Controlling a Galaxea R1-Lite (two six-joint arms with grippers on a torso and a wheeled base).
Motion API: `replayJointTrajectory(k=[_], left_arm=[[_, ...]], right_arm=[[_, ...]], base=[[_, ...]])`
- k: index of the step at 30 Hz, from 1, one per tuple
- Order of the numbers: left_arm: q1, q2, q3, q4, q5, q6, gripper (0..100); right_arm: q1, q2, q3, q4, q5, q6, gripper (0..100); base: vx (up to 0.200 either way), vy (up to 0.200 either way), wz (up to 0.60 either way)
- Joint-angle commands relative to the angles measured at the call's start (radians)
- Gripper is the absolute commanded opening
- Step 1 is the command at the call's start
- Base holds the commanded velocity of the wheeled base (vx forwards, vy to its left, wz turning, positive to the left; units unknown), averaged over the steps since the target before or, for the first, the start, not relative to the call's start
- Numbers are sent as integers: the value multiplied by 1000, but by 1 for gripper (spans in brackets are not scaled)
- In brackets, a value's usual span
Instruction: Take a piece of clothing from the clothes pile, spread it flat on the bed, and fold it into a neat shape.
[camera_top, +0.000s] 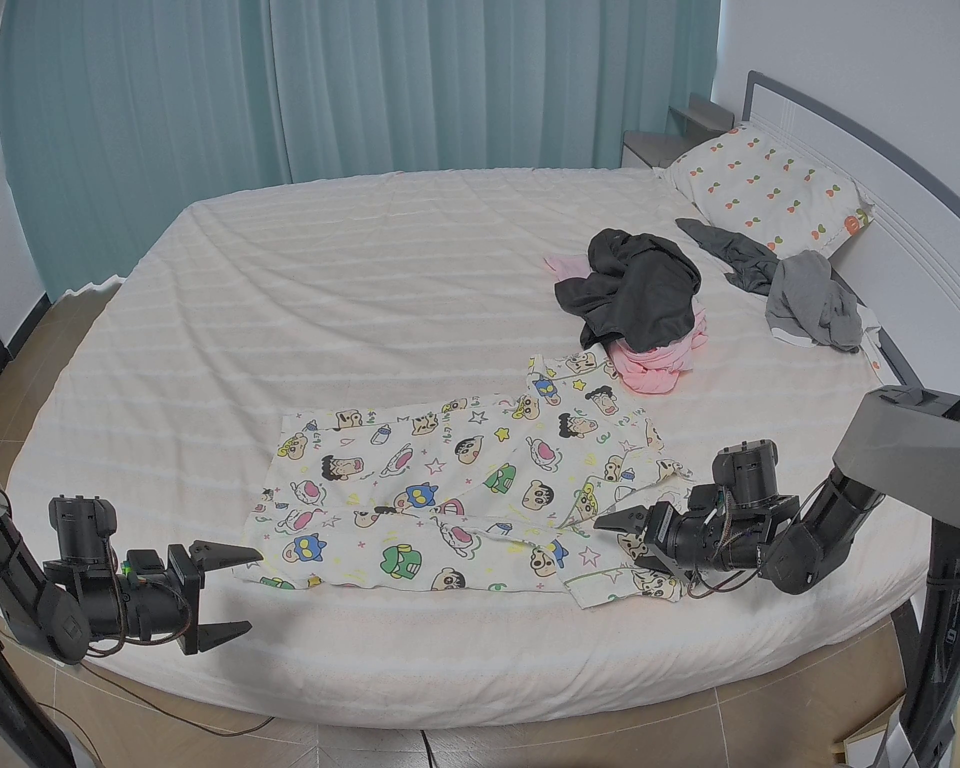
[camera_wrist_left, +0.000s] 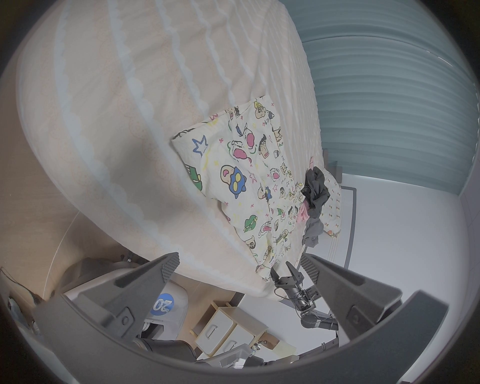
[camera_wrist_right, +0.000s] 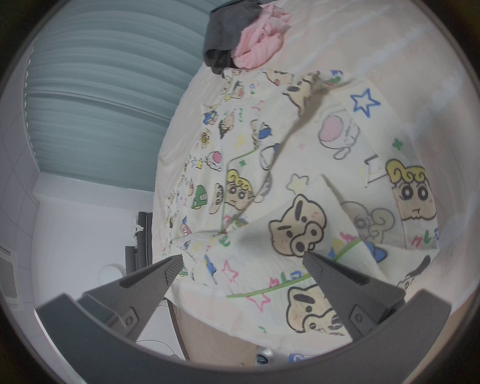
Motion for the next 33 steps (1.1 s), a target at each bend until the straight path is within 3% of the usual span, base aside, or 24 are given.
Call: replayJointTrajectory(k=[1,8,18,23,33], left_arm=[[0,1,1,0,0,0,100],[-1,-3,-1,0,1,0,100],[2,-45,1,0,1,-34,100],[-1,-69,11,0,0,-34,100],[-3,-80,16,0,0,-32,100]], right_arm=[[-9,42,-1,1,1,0,100],[-9,-31,13,-8,-2,11,100],[-63,-397,72,96,-49,31,100],[-63,-556,156,155,-49,19,100],[-63,-628,196,159,-50,-35,100]], base=[[0,0,0],[0,0,0],[0,0,0],[200,0,0],[200,0,0]])
